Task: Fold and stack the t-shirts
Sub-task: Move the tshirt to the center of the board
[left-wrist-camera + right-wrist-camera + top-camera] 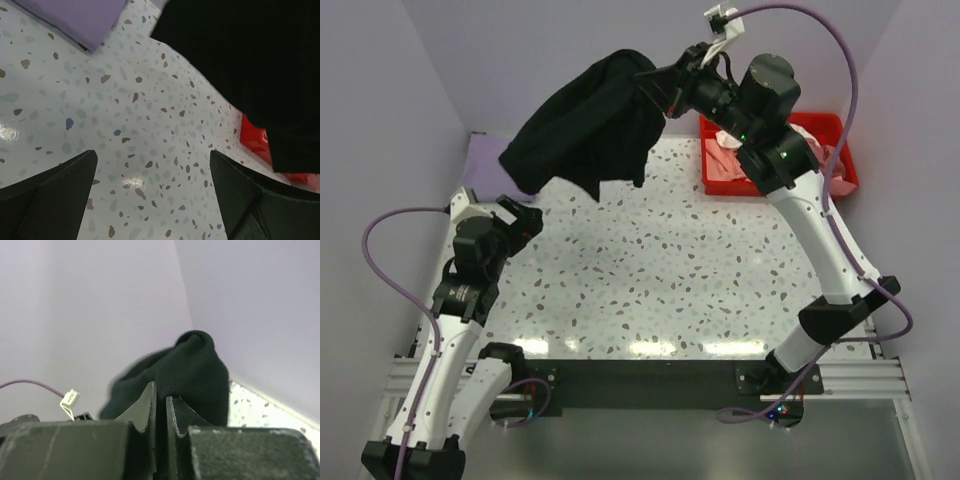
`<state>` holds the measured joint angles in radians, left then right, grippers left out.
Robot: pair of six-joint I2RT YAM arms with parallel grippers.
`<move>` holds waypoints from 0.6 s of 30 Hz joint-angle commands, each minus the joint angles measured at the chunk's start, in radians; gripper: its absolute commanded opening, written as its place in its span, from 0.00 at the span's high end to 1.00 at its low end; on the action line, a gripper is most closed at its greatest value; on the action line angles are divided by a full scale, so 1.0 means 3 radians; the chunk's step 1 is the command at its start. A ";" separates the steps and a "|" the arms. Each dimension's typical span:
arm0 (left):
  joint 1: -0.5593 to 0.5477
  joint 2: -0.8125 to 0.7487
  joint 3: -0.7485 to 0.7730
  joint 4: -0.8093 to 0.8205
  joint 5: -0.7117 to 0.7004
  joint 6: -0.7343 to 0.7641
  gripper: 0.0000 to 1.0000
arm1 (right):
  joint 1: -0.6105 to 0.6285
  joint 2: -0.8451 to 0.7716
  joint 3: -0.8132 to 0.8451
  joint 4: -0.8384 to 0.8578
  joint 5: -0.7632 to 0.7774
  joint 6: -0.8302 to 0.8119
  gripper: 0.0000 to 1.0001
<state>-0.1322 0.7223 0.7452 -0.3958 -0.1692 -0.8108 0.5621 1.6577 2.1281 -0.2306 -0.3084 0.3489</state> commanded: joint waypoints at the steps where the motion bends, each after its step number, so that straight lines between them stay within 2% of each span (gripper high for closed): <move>1: 0.0016 -0.0198 0.0016 -0.0153 0.0058 -0.0058 0.00 | -0.0007 -0.0228 -0.0342 0.0007 0.0100 0.0202 1.00; 4: 0.0016 -0.0316 0.0001 -0.0291 0.0027 -0.0064 0.00 | -0.0007 -0.0550 -0.1185 0.0108 0.0637 0.0197 0.98; 5: 0.0016 -0.0332 -0.0009 -0.0342 0.0047 -0.0069 0.00 | -0.0002 -0.0662 -0.1709 0.0155 0.0791 0.0207 0.93; 7: 0.0016 -0.0378 -0.0065 -0.0348 0.0180 -0.0058 0.00 | -0.0007 -0.0917 -0.2238 0.0272 0.1078 0.0258 0.89; 8: 0.0016 -0.0383 -0.0091 -0.0353 0.0221 -0.0053 0.00 | -0.0007 -0.0974 -0.2697 0.0283 0.1337 0.0284 0.84; 9: 0.0016 -0.0378 -0.0116 -0.0343 0.0302 -0.0038 0.00 | -0.0017 -0.1015 -0.2899 0.0288 0.1482 0.0294 0.80; 11: 0.0016 -0.0357 -0.0244 -0.0332 0.0369 -0.0038 0.00 | -0.0038 -0.1077 -0.3221 0.0217 0.1834 0.0310 0.54; 12: 0.0016 -0.0312 -0.0290 -0.0317 0.0430 -0.0038 0.00 | -0.0053 -0.1077 -0.3440 0.0100 0.1947 0.0391 0.22; 14: 0.0016 -0.0195 -0.0423 -0.0246 0.0502 -0.0038 0.00 | -0.0125 -0.1082 -0.3580 -0.0033 0.2025 0.0463 0.02; 18: 0.0016 0.0056 -0.0602 -0.0016 0.0966 0.0054 0.00 | -0.0150 -0.1179 -0.3652 -0.0366 0.2122 0.0463 0.01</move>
<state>-0.1318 0.6983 0.5919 -0.4698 -0.0143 -0.8177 0.5190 1.3727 1.0206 -0.3336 0.2230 0.4606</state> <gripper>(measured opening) 0.997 0.986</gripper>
